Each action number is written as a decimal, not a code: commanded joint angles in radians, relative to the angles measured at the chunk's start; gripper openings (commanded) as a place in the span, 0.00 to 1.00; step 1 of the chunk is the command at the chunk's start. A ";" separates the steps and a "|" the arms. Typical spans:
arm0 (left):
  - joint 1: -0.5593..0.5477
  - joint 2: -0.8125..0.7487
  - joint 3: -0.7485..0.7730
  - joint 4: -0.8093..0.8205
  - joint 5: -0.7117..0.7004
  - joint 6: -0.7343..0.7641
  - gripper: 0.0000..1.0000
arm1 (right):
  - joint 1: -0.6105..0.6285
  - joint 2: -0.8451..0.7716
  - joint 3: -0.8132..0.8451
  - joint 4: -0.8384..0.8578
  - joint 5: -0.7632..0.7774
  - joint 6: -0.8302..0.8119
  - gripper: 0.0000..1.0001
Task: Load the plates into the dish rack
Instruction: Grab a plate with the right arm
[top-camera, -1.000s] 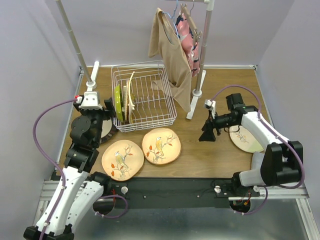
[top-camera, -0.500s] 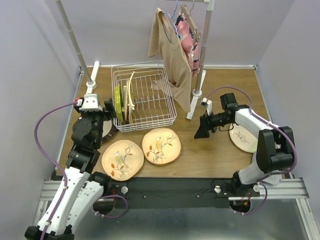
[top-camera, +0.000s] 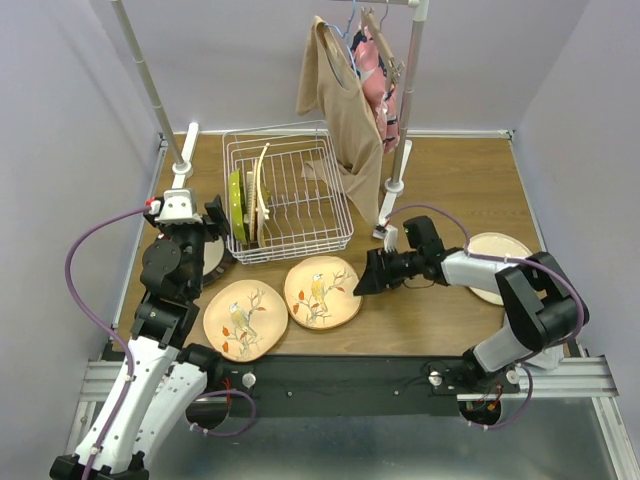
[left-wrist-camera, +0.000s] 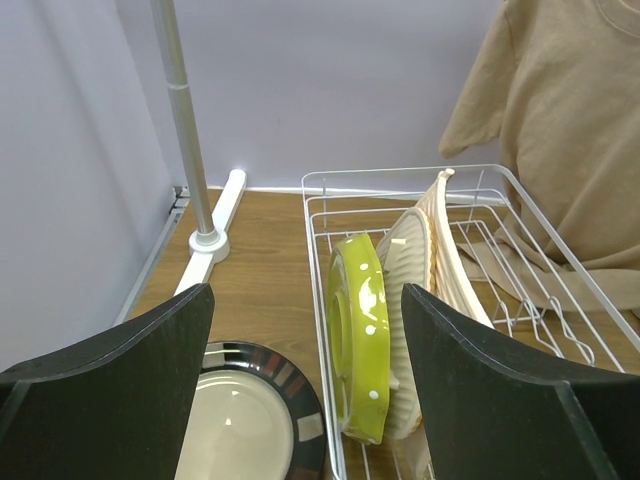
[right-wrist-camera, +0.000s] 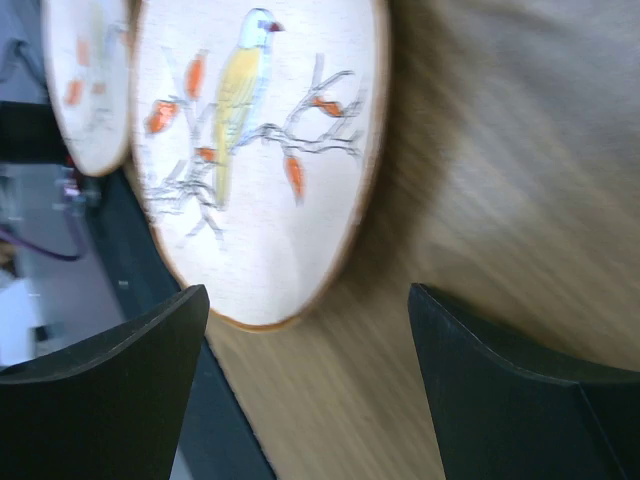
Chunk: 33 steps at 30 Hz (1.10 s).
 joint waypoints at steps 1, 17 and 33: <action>0.009 -0.007 -0.014 0.035 -0.032 0.005 0.85 | 0.027 -0.002 -0.100 0.287 0.129 0.170 0.89; 0.013 0.002 -0.014 0.035 -0.023 0.007 0.85 | 0.027 0.205 -0.067 0.358 0.098 0.292 0.48; 0.018 0.012 -0.013 0.036 0.016 0.001 0.85 | -0.020 0.099 -0.056 0.330 0.009 0.249 0.01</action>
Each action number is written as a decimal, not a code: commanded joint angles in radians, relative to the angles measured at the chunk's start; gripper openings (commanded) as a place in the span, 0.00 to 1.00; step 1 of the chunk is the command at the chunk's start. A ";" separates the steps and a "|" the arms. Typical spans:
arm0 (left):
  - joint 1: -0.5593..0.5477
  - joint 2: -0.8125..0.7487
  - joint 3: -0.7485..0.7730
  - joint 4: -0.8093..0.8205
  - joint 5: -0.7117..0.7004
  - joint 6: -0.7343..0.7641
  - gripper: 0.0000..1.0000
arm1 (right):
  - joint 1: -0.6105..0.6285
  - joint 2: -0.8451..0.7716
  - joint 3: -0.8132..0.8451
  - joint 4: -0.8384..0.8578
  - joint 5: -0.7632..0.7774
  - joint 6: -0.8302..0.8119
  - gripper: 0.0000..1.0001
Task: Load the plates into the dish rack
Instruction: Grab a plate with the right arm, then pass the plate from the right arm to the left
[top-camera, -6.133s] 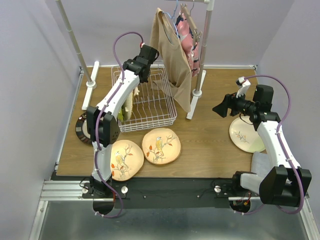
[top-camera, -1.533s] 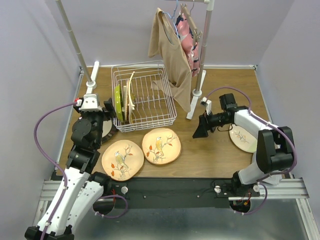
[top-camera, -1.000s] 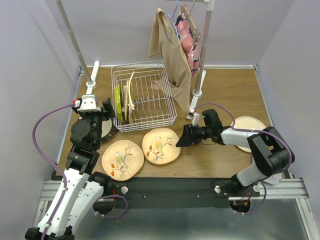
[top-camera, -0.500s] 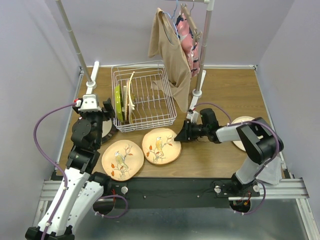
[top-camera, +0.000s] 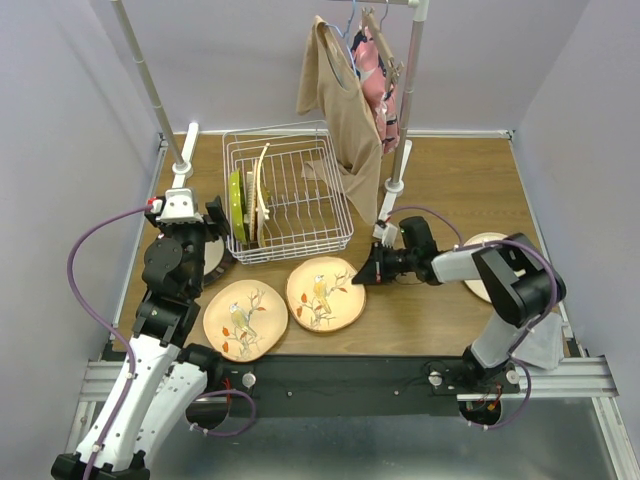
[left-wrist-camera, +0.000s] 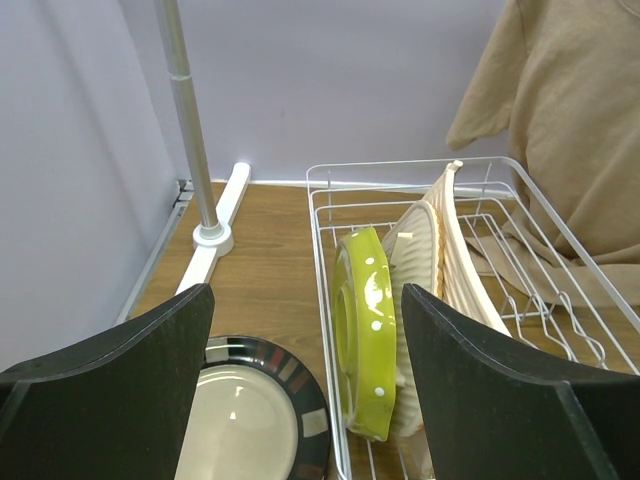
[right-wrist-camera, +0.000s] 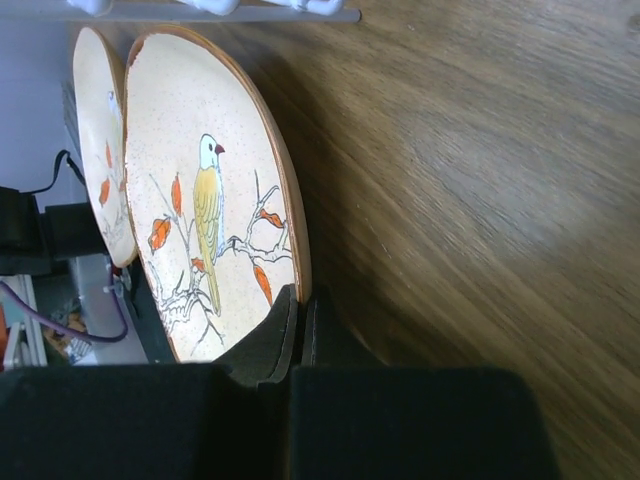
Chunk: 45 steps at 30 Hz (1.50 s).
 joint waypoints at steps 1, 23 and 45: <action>0.007 0.000 -0.007 0.036 0.022 -0.006 0.85 | -0.050 -0.104 -0.017 -0.064 -0.038 -0.076 0.00; 0.006 0.092 -0.010 -0.006 0.875 -0.397 0.85 | -0.068 -0.425 0.084 -0.634 -0.217 -0.447 0.01; -0.017 0.290 0.014 -0.101 0.952 -0.598 0.84 | -0.211 -0.535 0.354 -0.677 -0.254 -0.263 0.01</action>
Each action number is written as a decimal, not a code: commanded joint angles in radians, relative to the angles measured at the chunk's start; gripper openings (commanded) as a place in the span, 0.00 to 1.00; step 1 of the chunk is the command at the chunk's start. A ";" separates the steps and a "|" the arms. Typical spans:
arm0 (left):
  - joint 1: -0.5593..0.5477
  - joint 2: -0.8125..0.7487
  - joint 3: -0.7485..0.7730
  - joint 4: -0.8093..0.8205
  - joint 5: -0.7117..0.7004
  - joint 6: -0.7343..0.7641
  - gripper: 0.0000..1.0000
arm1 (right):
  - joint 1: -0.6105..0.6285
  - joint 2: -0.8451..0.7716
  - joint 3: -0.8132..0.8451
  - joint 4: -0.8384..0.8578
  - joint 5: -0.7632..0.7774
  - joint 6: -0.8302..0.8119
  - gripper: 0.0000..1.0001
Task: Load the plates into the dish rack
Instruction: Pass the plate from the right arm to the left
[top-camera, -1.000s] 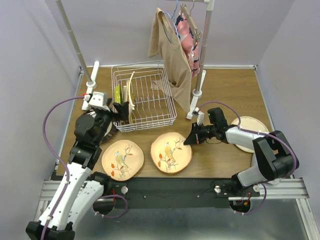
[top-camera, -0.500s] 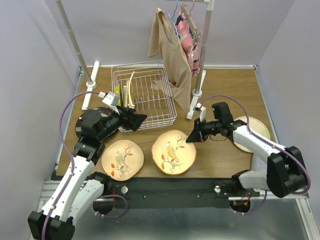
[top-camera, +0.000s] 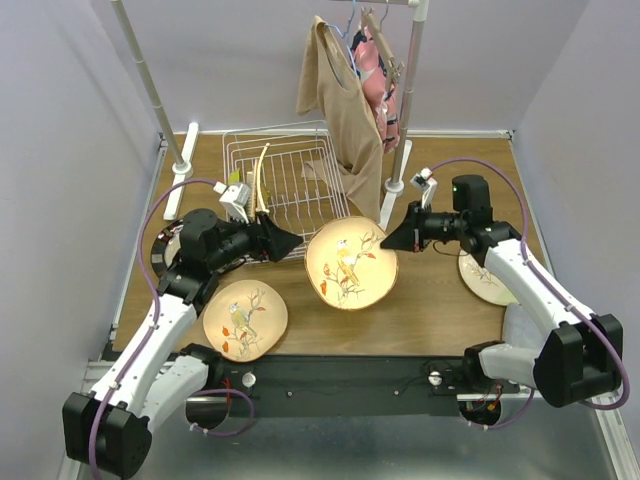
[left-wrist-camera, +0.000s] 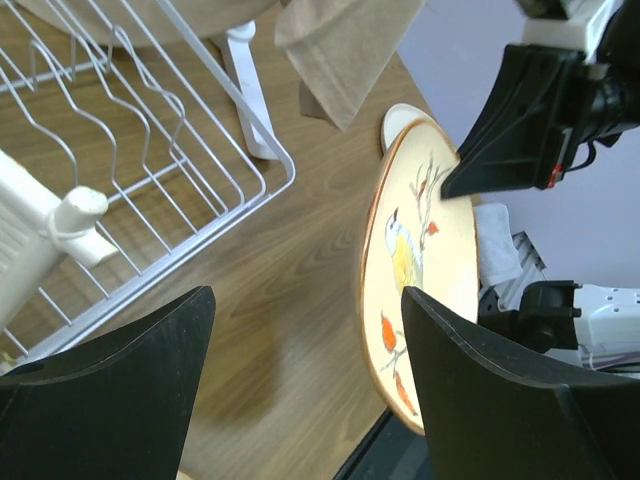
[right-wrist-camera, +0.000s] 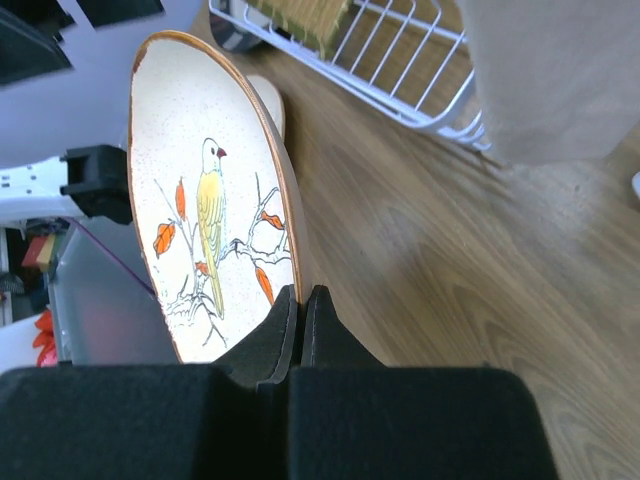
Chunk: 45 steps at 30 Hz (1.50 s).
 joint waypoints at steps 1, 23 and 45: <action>-0.018 0.034 0.025 -0.061 0.025 -0.058 0.84 | -0.023 -0.015 0.105 0.013 -0.083 0.079 0.01; -0.230 0.236 0.235 -0.129 -0.149 -0.078 0.31 | -0.045 -0.003 0.170 0.020 0.009 0.088 0.01; -0.174 0.235 0.533 -0.372 -0.259 0.089 0.00 | -0.080 0.007 0.202 0.062 -0.043 0.044 0.75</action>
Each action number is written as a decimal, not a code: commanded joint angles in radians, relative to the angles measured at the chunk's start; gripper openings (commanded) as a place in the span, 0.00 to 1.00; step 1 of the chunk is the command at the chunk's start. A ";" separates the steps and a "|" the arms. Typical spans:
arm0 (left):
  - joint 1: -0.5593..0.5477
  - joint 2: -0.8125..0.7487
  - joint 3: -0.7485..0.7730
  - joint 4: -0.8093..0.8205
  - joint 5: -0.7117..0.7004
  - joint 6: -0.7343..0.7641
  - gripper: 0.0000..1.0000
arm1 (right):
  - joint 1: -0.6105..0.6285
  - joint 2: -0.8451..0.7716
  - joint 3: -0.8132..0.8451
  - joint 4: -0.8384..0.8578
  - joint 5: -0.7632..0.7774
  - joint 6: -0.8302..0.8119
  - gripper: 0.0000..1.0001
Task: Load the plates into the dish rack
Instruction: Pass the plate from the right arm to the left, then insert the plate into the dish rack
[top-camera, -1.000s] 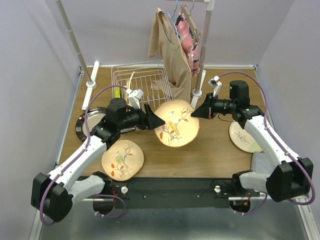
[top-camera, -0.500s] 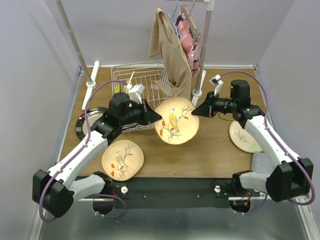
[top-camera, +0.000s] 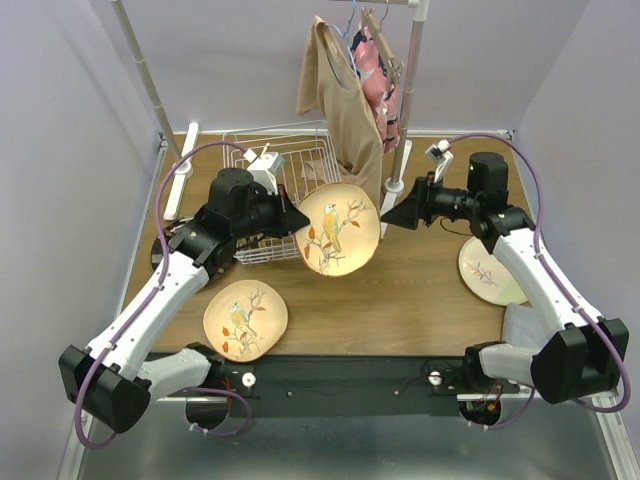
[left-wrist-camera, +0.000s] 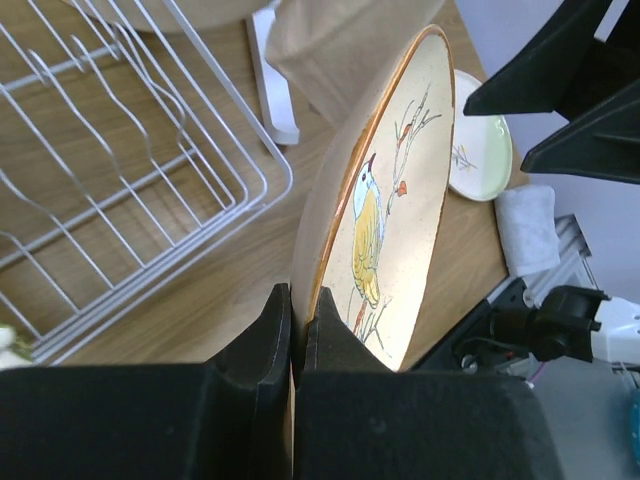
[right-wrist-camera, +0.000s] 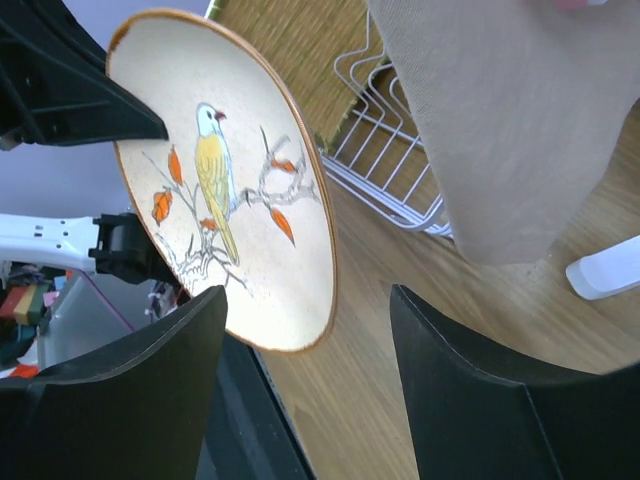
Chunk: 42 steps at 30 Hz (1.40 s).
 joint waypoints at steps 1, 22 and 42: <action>0.032 -0.023 0.124 -0.004 -0.035 0.036 0.00 | -0.036 -0.008 0.043 0.019 -0.056 -0.031 0.78; 0.049 0.256 0.647 -0.343 -0.576 0.195 0.00 | -0.288 0.073 -0.099 0.019 -0.324 -0.330 0.79; 0.006 0.556 0.896 -0.485 -0.770 0.230 0.00 | -0.288 0.067 -0.111 0.019 -0.286 -0.321 0.79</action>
